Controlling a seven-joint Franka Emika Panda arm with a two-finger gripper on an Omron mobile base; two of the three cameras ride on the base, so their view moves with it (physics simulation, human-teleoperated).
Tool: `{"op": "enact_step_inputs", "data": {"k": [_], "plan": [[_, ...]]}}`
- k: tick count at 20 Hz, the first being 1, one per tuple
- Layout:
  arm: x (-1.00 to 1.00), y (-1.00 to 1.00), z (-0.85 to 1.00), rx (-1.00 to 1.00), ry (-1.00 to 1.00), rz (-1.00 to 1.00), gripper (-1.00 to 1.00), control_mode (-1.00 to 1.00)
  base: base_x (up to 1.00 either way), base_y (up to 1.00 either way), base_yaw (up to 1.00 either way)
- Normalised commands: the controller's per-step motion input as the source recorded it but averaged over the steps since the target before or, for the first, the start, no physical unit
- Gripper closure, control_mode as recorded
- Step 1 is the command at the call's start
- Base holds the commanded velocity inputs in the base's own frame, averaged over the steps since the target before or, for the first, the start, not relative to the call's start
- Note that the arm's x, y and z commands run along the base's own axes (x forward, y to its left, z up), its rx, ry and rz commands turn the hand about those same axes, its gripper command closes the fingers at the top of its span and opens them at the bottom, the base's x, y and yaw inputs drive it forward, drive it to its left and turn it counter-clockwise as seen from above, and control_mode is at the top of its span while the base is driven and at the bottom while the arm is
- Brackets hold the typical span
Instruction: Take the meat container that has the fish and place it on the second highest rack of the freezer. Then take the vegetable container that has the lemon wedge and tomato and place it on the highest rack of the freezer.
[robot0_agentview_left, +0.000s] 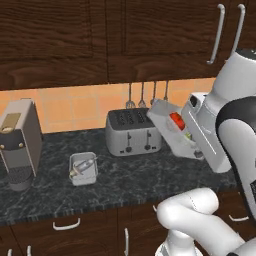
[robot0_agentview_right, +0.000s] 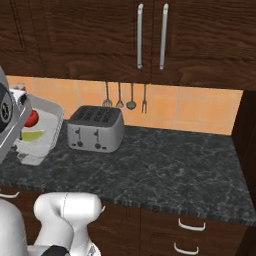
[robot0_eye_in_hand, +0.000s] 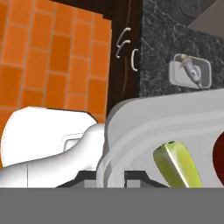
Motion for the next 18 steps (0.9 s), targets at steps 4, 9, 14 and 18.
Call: {"op": "enact_step_inputs", "data": {"k": [4, 9, 14, 18], "plan": [[0.0, 0.0, 0.0, 0.0, 0.0, 0.0, 1.0, 1.0, -0.51, 0.0, 0.01], [0.0, 0.0, 0.0, 0.0, 0.0, 0.0, 1.0, 1.0, -0.79, 0.05, -0.67], [0.0, 0.0, 0.0, 0.0, 0.0, 0.0, 1.0, 1.0, -0.62, 0.08, -0.83], [0.0, 0.0, 0.0, 0.0, 0.0, 0.0, 1.0, 1.0, -0.4, 0.11, -0.89]]}}
